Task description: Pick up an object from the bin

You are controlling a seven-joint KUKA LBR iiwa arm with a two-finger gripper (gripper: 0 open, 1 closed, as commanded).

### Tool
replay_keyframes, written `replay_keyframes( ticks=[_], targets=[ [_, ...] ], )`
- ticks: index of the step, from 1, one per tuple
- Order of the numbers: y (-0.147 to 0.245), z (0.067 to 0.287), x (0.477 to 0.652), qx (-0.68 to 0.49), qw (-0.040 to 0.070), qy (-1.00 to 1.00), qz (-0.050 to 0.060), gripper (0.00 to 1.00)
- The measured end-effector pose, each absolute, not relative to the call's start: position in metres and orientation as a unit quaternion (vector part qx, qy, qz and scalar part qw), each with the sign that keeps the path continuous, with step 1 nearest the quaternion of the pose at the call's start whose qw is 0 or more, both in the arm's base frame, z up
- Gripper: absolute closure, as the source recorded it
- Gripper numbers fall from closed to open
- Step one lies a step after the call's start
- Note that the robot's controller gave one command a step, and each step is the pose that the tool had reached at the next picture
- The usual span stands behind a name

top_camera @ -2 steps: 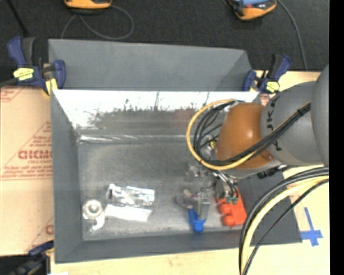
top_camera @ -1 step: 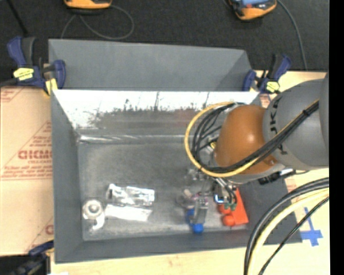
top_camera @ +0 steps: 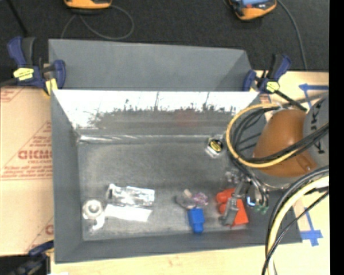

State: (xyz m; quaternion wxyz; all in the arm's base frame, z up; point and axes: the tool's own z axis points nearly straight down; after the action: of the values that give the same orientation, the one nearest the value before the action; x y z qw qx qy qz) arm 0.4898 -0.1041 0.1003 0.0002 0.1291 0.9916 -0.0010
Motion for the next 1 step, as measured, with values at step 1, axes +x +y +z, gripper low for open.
replay_keyframes(
  ticks=[1],
  targets=[
    [-0.1635, 0.0689, 0.4832, 0.135, -0.002, 0.991, 0.001, 0.0]
  ],
)
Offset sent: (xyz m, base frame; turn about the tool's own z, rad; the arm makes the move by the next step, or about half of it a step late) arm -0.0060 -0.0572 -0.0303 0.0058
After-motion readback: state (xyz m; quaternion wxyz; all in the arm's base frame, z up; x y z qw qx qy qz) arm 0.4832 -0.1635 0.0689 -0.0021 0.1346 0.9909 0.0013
